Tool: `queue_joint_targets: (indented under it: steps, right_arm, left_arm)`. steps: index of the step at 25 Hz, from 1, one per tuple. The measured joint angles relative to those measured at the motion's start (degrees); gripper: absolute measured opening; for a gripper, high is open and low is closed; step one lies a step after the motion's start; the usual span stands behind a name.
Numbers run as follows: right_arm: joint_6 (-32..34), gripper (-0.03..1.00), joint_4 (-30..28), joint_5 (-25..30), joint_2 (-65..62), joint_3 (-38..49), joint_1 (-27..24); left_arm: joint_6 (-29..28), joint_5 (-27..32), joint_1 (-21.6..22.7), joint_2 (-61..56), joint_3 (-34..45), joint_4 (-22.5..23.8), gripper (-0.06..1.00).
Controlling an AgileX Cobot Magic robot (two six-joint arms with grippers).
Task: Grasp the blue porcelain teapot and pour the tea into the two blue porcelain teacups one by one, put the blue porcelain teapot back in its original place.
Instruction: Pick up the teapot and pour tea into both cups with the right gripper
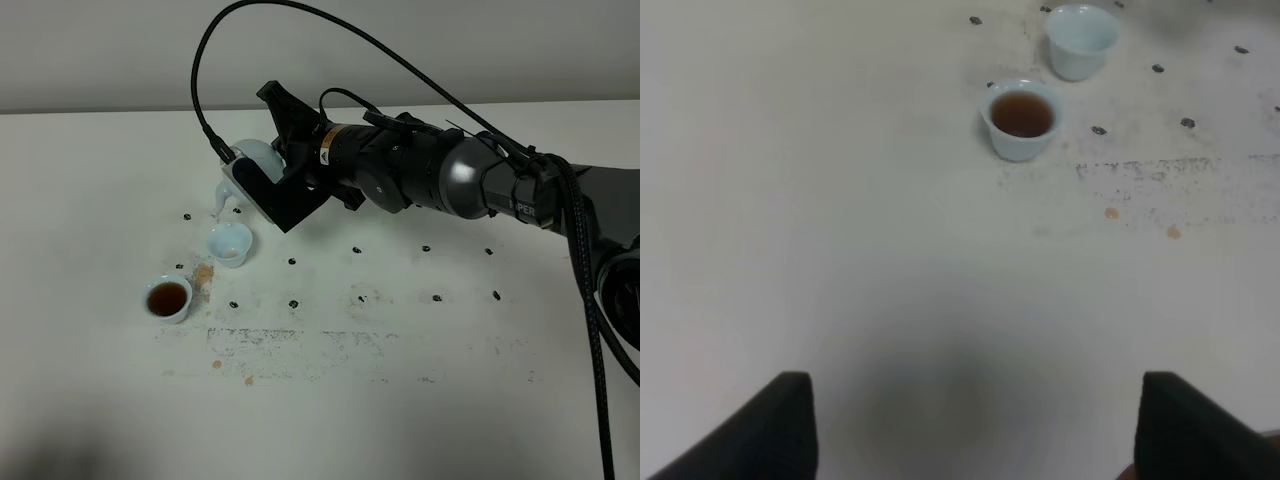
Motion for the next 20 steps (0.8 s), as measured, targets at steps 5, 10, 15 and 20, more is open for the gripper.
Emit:
queue_joint_targets:
  steps: [5,10,15,20]
  right_arm:
    - [-2.08,0.04,0.0,-1.05,0.05,0.55,0.0]
    - [-3.18,0.04,0.0,-1.47,0.05,0.55,0.0]
    - [-5.34,0.04,0.25,-1.59,0.05,0.55,0.0]
    - [-8.14,0.04,1.94,-3.22,0.05,0.55,0.0]
  left_arm:
    - [0.0,0.0,0.0,0.0,0.0,0.0,0.63]
    - [0.0,0.0,0.0,0.0,0.0,0.0,0.63]
    - [0.0,0.0,0.0,0.0,0.0,0.0,0.63]
    - [0.0,0.0,0.0,0.0,0.0,0.0,0.63]
